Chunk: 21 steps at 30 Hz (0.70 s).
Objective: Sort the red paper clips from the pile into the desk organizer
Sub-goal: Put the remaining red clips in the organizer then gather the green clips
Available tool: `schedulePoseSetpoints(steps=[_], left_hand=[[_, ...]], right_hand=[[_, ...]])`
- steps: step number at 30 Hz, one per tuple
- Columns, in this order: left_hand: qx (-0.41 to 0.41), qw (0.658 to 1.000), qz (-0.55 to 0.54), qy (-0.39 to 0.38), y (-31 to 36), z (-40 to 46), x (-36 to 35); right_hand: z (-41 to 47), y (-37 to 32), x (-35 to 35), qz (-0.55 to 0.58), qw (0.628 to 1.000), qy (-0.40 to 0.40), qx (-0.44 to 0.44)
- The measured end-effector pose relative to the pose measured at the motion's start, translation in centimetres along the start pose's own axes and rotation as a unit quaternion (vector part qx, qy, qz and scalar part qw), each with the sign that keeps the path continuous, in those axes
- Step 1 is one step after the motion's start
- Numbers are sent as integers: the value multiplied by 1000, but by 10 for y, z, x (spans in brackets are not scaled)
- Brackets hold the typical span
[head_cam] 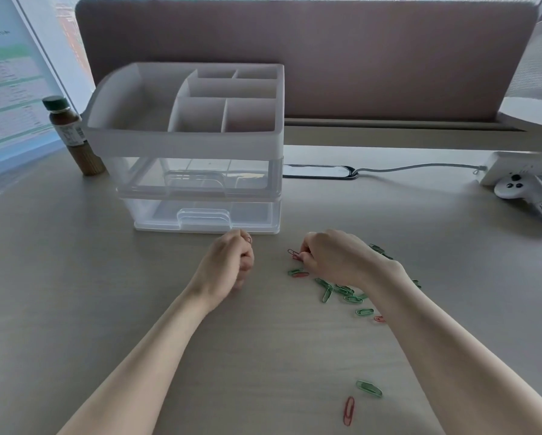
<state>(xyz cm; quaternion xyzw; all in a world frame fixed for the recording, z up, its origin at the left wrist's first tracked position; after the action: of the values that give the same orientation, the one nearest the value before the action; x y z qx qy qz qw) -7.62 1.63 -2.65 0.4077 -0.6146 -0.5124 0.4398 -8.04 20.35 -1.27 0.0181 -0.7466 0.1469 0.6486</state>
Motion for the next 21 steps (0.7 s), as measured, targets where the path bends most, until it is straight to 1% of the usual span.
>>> schedulePoseSetpoints(steps=[1,2,4,6,8,12,15,17,19,21], left_hand=[[24,993,-114,-14,-1,0,-2],[45,978,-201,-25,-2,0,-5],[73,941,-326,-45,-2,-1,-11],[84,907,-409,-53,-2,0,-15],[89,896,-432,-43,-3,1,-17],[105,894,-433,-32,-8,1,-24],[127,873,-469,-26,-9,1,-34],[139,862,-487,-17,-9,0,-40],[154,839,-522,-12,-11,-1,-46],[173,800,-575,0,-13,-3,-49]], right_hand=[[0,0,0,-2,1000,-2,0],[0,0,0,-1,1000,-3,-1],[-3,0,2,13,1000,3,-9],[-7,2,4,39,999,10,-22],[-10,6,5,80,996,15,-30],[-16,7,9,207,977,38,-22],[-23,4,19,268,960,78,-7],[-27,2,27,286,953,98,4],[-30,3,32,296,949,107,6],[-33,6,35,297,948,112,0]])
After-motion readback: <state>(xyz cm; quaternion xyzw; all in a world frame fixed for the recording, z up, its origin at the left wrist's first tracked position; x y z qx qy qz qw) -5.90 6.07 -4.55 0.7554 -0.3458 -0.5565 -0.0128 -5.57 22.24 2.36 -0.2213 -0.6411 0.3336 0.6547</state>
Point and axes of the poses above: each hand's wrist, its own z-axis towards the middle knuckle, its own x-axis out of the back of the hand, y = z × x, the point moved 5 cm from there along z, towards the middle knuckle, and after that the axes turned 2 degrees about -y, right-handed, at the moved point
